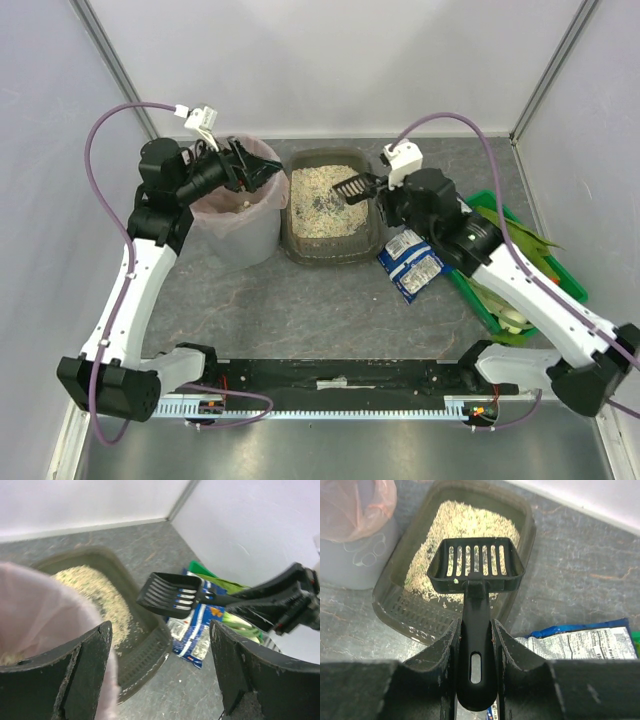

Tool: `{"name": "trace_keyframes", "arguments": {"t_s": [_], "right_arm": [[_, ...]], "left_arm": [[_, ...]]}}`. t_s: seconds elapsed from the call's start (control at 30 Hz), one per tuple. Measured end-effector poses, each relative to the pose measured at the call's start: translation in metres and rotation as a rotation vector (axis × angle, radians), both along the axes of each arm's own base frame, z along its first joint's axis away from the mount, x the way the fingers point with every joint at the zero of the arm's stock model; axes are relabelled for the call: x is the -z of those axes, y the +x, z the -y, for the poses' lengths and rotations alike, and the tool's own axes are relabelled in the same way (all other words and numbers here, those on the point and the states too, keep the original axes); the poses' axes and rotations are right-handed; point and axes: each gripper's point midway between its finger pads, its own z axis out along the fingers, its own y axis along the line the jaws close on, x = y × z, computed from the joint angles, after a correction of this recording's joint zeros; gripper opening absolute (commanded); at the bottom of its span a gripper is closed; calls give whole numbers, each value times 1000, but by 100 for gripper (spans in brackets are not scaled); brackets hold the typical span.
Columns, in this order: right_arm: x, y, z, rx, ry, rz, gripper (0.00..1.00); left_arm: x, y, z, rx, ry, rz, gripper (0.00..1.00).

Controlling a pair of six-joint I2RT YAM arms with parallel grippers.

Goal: Clean the litter box

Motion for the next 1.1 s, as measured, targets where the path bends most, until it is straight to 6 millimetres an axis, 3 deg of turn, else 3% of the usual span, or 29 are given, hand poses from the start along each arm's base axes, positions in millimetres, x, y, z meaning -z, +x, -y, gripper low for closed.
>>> {"name": "trace_keyframes", "arguments": {"t_s": [0.17, 0.23, 0.37, 0.57, 0.8, 0.93, 1.1], "right_arm": [[25, 15, -13, 11, -46, -90, 0], [31, 20, -19, 13, -56, -112, 0], [36, 30, -36, -3, -67, -140, 0], [49, 48, -66, -9, -113, -174, 0], [104, 63, -79, 25, -237, -255, 0], [126, 74, -85, 41, -279, -285, 0], [131, 92, -96, 46, -271, -287, 0]], "left_arm": [[43, 25, -31, -126, -11, -135, 84], [52, 29, -38, -161, -15, -161, 84], [52, 32, -52, -214, -23, -160, 84], [35, 32, -81, -331, -29, -103, 84], [35, 40, -119, -446, -44, -93, 84], [44, 42, -122, -453, -45, -118, 84], [45, 42, -121, -451, -46, -119, 84]]}}
